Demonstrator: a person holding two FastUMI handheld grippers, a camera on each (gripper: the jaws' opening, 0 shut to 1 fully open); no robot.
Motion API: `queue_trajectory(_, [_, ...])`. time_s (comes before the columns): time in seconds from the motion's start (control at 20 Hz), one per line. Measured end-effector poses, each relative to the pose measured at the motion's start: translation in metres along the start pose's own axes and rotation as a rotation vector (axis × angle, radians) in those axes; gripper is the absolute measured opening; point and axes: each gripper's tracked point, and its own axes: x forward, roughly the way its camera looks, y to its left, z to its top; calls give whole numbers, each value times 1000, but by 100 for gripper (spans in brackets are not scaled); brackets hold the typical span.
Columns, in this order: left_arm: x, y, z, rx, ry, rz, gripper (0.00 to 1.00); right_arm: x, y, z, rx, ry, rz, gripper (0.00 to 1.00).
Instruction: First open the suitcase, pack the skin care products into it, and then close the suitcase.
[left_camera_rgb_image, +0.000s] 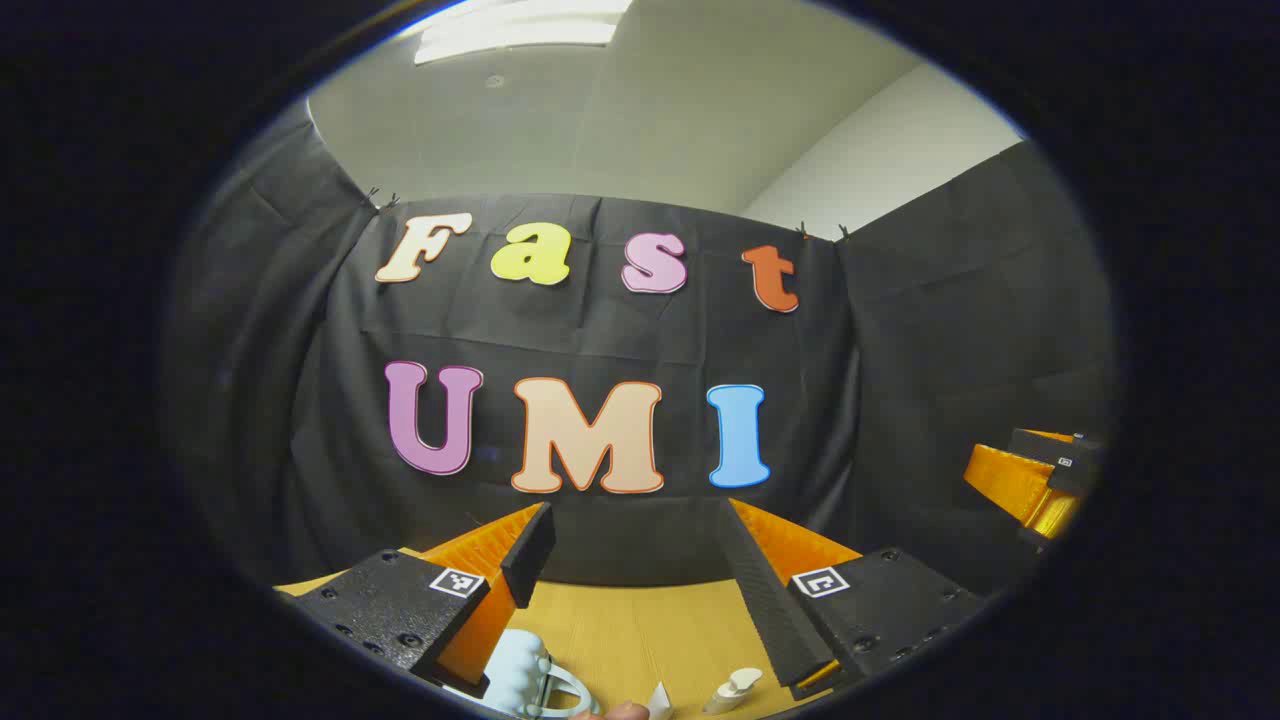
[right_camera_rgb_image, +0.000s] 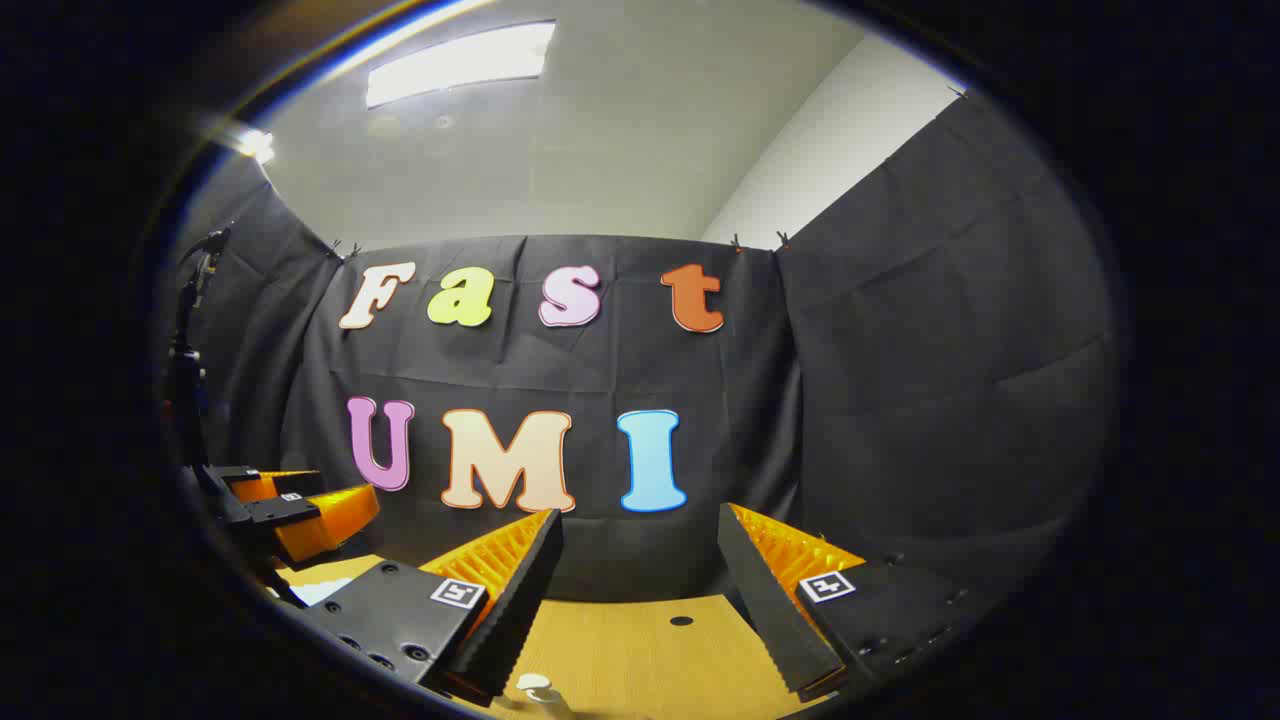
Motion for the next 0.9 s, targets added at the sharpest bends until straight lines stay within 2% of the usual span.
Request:
queue_trajectory(0.3, [0, 31, 2, 47, 2, 67, 94, 10, 18, -6, 22, 8, 41, 98])
queue_trajectory(0.6, [-5, 52, -9, 56, 33, 114, 94, 25, 31, -28, 45, 65, 73, 96])
queue_trajectory(0.8, [-2, 57, -38, 48, 94, 98, 94, 30, 40, -40, 44, 97, 90, 98])
queue_trajectory(0.9, [0, 65, -69, 72, 178, 102, 96, 31, 41, -46, 29, 110, 95, 98])
